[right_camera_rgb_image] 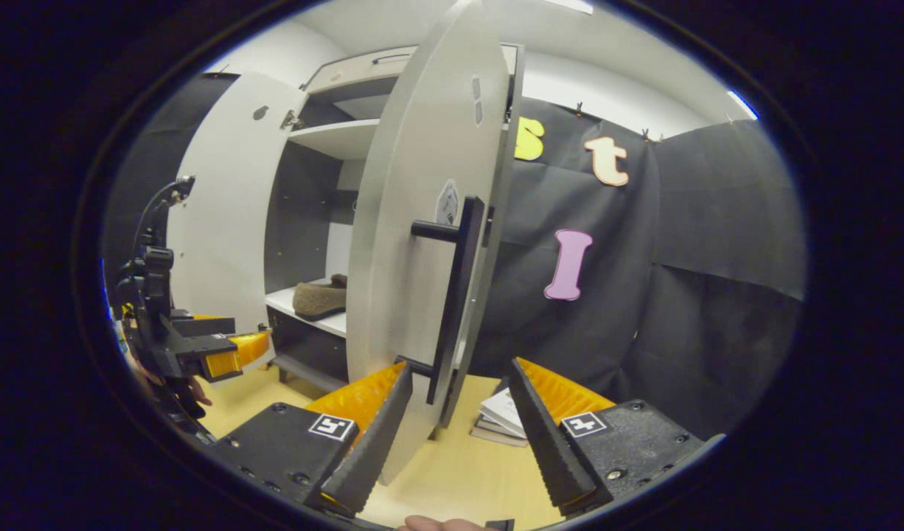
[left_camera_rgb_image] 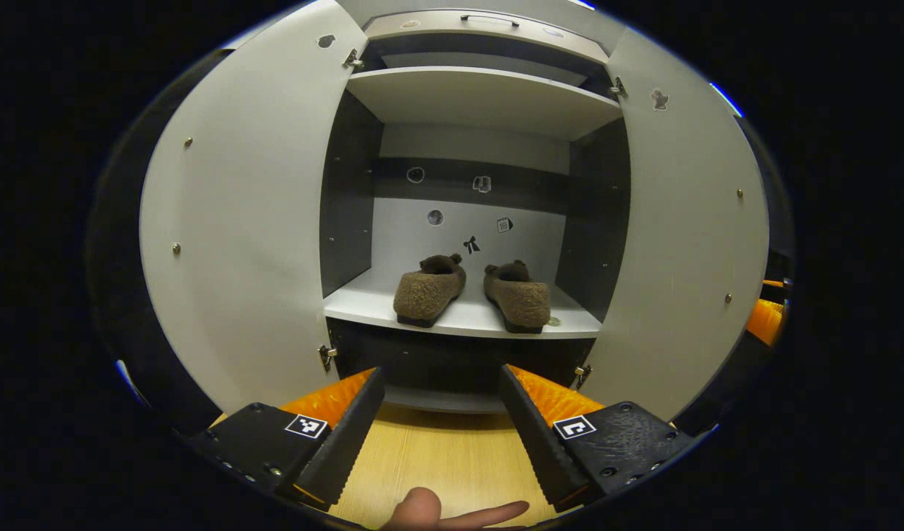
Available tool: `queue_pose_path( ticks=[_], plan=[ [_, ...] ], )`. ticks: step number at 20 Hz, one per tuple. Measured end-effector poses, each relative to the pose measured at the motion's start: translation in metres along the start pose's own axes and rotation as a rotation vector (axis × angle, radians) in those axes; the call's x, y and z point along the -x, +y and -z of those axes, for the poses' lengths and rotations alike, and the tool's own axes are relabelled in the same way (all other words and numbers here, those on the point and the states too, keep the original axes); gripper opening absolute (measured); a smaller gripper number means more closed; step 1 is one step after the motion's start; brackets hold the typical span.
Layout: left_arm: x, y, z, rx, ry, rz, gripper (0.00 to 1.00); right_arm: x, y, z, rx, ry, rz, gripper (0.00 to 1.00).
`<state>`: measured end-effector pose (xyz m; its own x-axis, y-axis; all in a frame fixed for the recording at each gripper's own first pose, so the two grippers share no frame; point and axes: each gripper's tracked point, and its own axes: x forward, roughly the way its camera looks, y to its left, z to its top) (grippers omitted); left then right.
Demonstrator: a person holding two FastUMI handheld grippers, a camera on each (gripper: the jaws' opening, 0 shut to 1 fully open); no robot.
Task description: Grab one shoe with the right hand and put it into the shoe cabinet, grab the other shoe with the left hand and put it into the shoe cabinet; then close the right door with the right hand and the left door with the left hand.
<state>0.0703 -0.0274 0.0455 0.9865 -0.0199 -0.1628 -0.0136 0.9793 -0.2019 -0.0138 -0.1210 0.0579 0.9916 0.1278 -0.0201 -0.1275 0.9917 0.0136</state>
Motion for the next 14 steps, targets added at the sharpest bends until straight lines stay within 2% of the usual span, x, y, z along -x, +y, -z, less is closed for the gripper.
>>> queue_pose_path(
  ticks=[6,13,14],
  plan=[
    [0.006,0.04,0.01,0.036,0.023,-0.106,0.95,-0.012,0.029,-0.005,-0.011,0.012,-0.088,0.88],
    [0.017,0.082,0.017,0.044,0.03,-0.193,0.95,-0.039,0.069,-0.018,0.008,-0.003,-0.157,0.88],
    [0.019,0.088,0.016,0.047,0.022,-0.205,0.96,-0.046,0.077,-0.019,0.009,-0.003,-0.172,0.9]
  ],
)
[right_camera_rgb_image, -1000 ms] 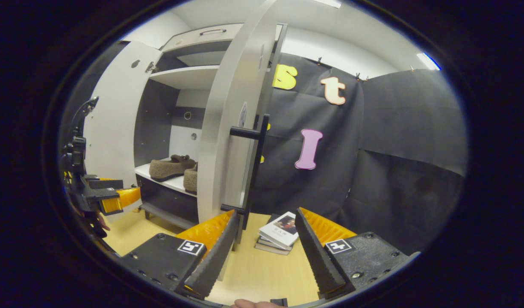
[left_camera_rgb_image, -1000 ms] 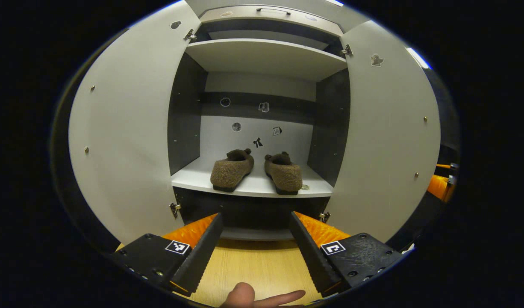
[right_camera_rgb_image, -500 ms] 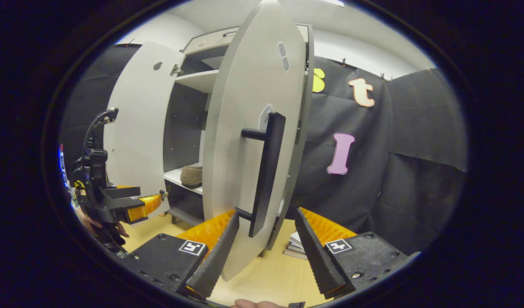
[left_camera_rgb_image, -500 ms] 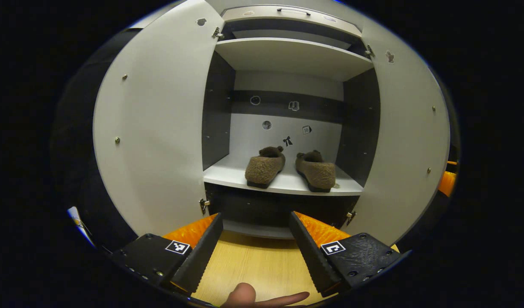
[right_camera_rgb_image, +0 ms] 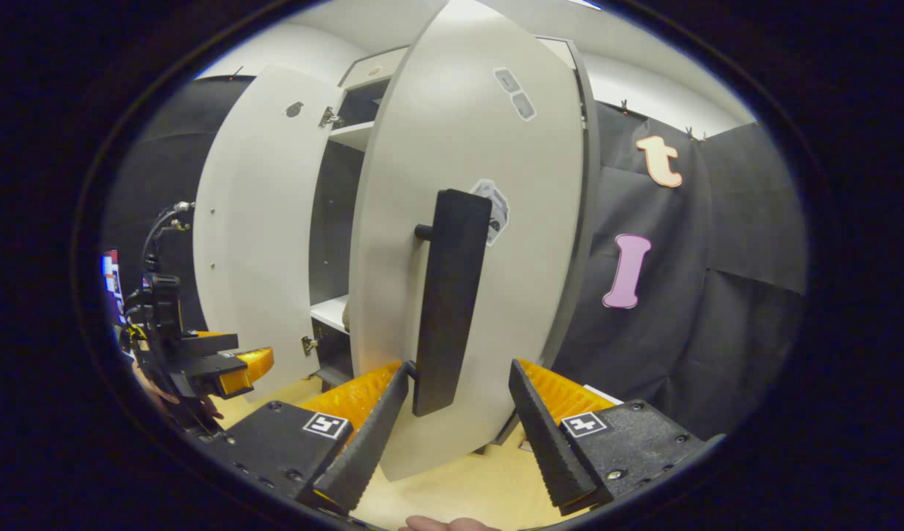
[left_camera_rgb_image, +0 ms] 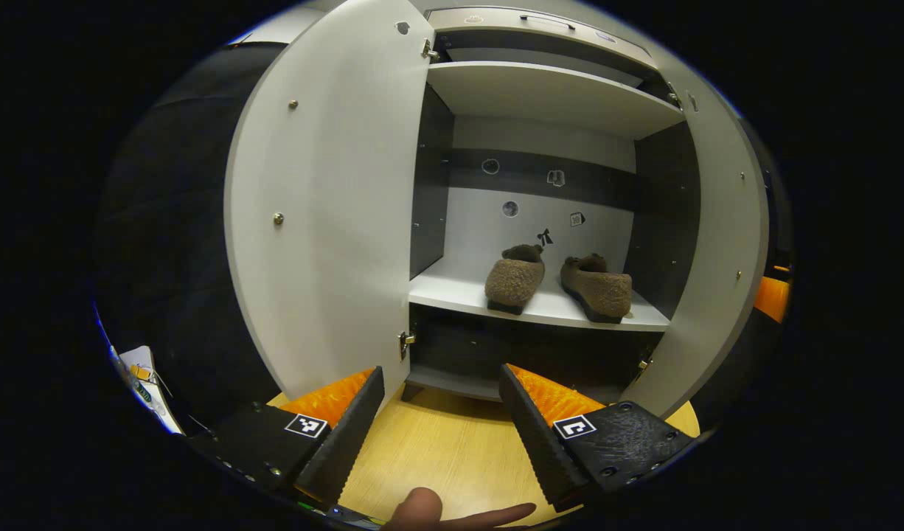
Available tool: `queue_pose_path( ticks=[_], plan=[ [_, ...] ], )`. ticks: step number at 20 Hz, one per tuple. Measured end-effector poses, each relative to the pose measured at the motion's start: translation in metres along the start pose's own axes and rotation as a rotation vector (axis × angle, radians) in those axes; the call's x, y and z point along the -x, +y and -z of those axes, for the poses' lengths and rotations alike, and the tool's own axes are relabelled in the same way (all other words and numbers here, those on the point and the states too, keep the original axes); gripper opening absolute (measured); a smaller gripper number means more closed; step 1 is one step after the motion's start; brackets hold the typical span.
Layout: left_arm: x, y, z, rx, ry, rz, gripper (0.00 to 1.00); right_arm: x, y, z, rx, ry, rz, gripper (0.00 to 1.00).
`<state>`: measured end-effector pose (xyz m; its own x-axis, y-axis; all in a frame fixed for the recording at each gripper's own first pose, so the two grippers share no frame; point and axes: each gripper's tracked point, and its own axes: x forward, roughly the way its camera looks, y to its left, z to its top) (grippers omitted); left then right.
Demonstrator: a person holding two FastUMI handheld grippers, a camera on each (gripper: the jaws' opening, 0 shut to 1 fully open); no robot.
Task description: Grab one shoe with the right hand and put it into the shoe cabinet, grab the other shoe with the left hand and put it into the shoe cabinet; then close the right door with the right hand and the left door with the left hand.
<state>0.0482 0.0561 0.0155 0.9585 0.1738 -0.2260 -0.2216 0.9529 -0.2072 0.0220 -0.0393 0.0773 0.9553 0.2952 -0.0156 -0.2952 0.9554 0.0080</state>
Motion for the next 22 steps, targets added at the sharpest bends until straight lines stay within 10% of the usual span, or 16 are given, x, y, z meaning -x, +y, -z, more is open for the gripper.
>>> queue_pose_path(
  ticks=[12,22],
  plan=[
    [0.035,0.058,-0.029,-0.039,-0.152,-0.063,0.95,-0.088,0.043,-0.018,-0.111,-0.016,-0.163,0.97],
    [0.073,0.143,-0.076,-0.063,-0.29,-0.17,0.95,-0.11,0.048,-0.013,-0.006,-0.013,-0.028,1.0]
  ],
)
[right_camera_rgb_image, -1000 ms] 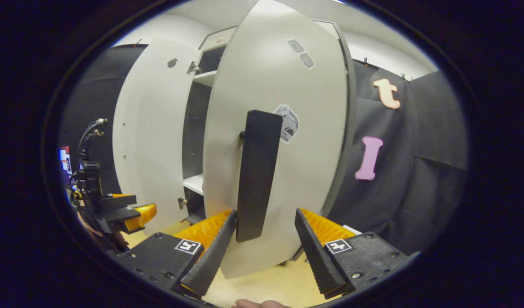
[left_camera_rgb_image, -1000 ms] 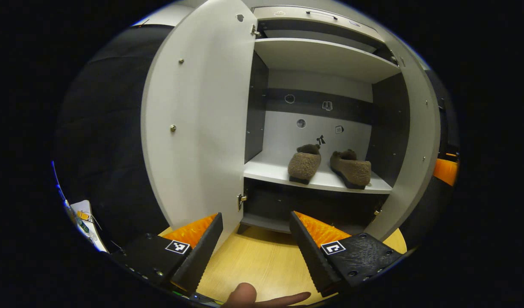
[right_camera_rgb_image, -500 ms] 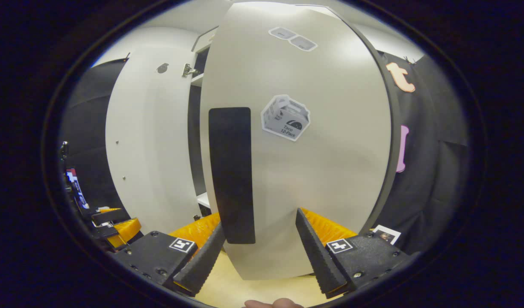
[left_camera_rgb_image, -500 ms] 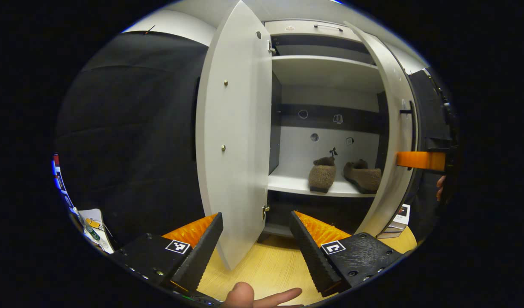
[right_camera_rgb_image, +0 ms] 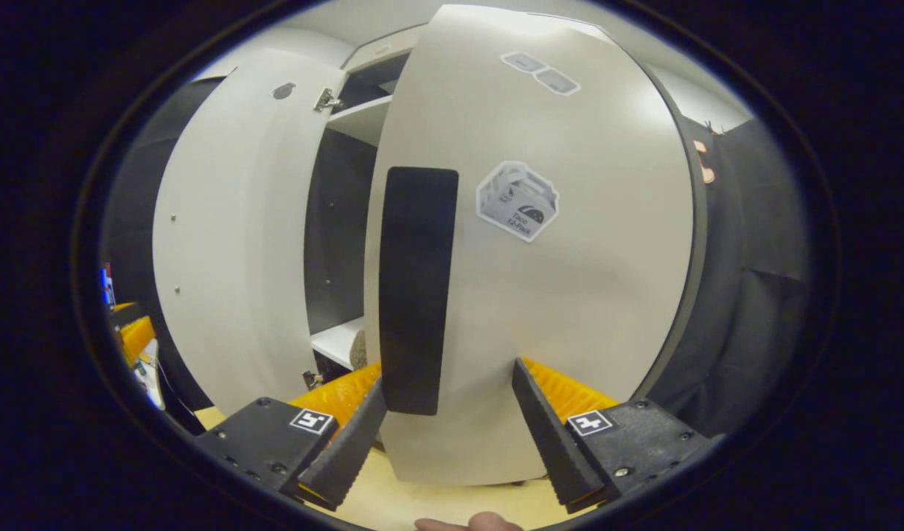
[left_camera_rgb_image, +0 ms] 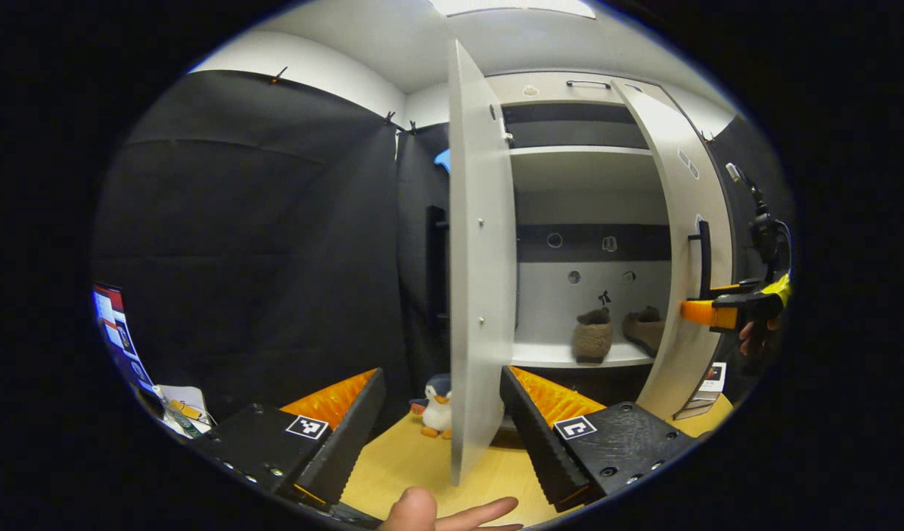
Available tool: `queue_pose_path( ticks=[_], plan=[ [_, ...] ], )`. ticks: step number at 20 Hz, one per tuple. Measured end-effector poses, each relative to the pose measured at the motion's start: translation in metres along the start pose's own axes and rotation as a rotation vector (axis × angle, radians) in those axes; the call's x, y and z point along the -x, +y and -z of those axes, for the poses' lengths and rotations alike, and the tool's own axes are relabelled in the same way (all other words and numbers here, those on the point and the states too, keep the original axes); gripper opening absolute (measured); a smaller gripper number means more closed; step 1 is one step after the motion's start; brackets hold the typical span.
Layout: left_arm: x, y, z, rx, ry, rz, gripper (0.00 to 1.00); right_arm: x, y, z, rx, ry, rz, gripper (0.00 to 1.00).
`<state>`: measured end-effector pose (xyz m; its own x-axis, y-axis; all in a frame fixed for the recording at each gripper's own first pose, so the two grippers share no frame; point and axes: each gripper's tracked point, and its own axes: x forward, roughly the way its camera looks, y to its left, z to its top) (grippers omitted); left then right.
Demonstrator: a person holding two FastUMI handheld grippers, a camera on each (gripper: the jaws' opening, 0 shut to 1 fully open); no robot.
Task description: Grab one shoe with the right hand and put it into the shoe cabinet, grab the other shoe with the left hand and put it into the shoe cabinet; then close the right door with the right hand and the left door with the left hand.
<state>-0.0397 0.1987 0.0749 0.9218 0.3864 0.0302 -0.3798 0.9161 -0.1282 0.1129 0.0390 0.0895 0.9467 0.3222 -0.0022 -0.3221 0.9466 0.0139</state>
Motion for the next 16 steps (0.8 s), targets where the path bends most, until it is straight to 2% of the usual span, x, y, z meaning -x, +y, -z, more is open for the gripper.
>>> queue_pose_path(
  ticks=[4,8,11,13,14,16],
  plan=[
    [-0.022,0.054,-0.009,-0.019,-0.037,-0.048,0.95,0.012,0.007,0.023,0.018,0.067,0.044,0.99],
    [-0.068,0.049,0.028,0.025,0.129,0.082,0.95,0.036,0.009,0.045,0.062,0.116,0.11,0.99],
    [-0.081,0.029,0.037,0.076,0.155,0.192,0.95,0.051,0.013,0.06,0.093,0.157,0.141,1.0],
    [-0.079,0.021,0.033,0.07,0.149,0.228,0.95,0.059,0.009,0.063,0.129,0.16,0.174,1.0],
    [-0.08,0.02,0.032,0.059,0.135,0.238,0.9,0.063,0.008,0.064,0.139,0.163,0.183,1.0],
    [-0.079,0.016,0.032,0.041,0.128,0.259,0.9,0.066,0.01,0.066,0.133,0.175,0.181,0.99]
  ],
)
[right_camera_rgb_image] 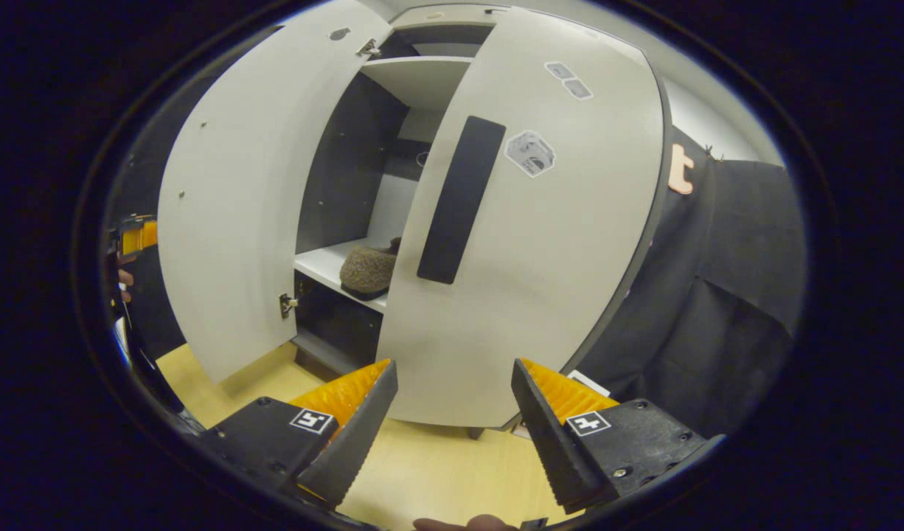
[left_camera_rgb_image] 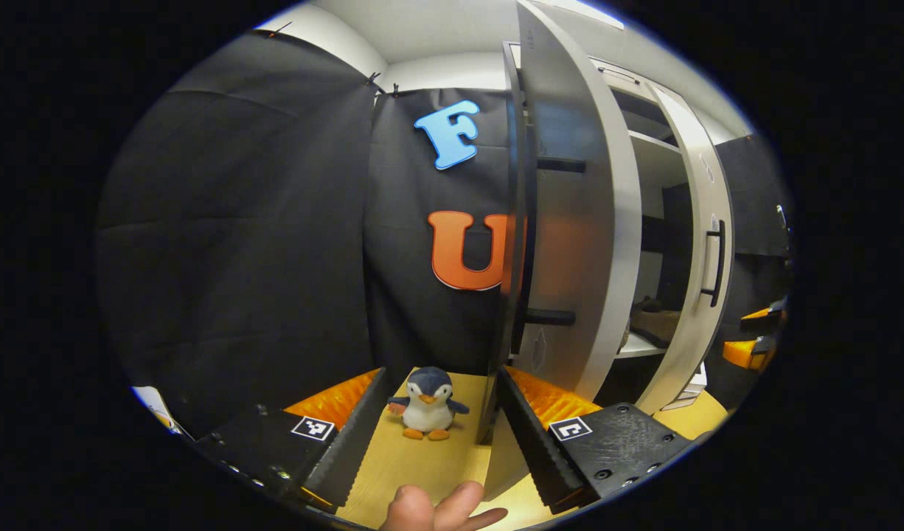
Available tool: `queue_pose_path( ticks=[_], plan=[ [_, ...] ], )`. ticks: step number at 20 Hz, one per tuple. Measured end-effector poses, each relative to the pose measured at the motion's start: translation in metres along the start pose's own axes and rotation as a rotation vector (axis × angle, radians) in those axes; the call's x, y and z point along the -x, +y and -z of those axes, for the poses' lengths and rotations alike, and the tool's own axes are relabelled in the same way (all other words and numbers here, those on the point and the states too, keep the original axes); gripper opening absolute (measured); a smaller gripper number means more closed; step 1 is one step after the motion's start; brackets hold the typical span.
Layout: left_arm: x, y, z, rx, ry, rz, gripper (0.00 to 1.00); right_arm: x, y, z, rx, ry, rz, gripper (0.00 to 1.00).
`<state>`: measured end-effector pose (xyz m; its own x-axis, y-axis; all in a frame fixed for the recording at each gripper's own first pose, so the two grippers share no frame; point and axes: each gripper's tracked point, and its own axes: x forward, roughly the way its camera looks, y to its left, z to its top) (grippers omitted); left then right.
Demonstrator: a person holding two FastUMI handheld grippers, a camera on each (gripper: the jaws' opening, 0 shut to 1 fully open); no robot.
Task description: Grab one shoe with the right hand and put it into the shoe cabinet, grab the other shoe with the left hand and put it into the shoe cabinet; then close the right door with the right hand and the left door with the left hand.
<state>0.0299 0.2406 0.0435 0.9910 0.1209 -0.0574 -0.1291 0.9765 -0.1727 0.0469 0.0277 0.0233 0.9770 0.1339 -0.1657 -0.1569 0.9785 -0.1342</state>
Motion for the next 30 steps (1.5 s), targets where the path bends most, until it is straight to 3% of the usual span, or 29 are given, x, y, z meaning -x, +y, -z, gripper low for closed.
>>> queue_pose_path(
  ticks=[8,16,21,27,28,29,30],
  plan=[
    [0.005,-0.062,0.001,-0.028,0.012,0.103,0.93,-0.002,-0.014,0.001,-0.075,0.015,-0.019,1.0],
    [-0.014,-0.135,-0.002,-0.067,0.021,0.206,0.92,-0.001,-0.069,0.033,-0.146,0.056,0.039,0.99],
    [-0.038,-0.197,0.006,-0.125,0.04,0.308,0.93,0.004,-0.112,0.043,-0.183,0.062,0.102,0.99],
    [-0.066,-0.226,0.012,-0.15,0.029,0.304,0.93,0.012,-0.136,0.052,-0.227,0.066,0.132,1.0],
    [-0.066,-0.224,0.011,-0.161,0.027,0.298,0.83,0.012,-0.137,0.05,-0.228,0.06,0.131,1.0],
    [-0.062,-0.223,0.012,-0.168,0.027,0.288,0.93,0.01,-0.137,0.048,-0.23,0.055,0.127,1.0],
    [-0.061,-0.219,0.012,-0.171,0.032,0.272,0.93,0.009,-0.134,0.046,-0.234,0.052,0.113,0.99]
  ],
)
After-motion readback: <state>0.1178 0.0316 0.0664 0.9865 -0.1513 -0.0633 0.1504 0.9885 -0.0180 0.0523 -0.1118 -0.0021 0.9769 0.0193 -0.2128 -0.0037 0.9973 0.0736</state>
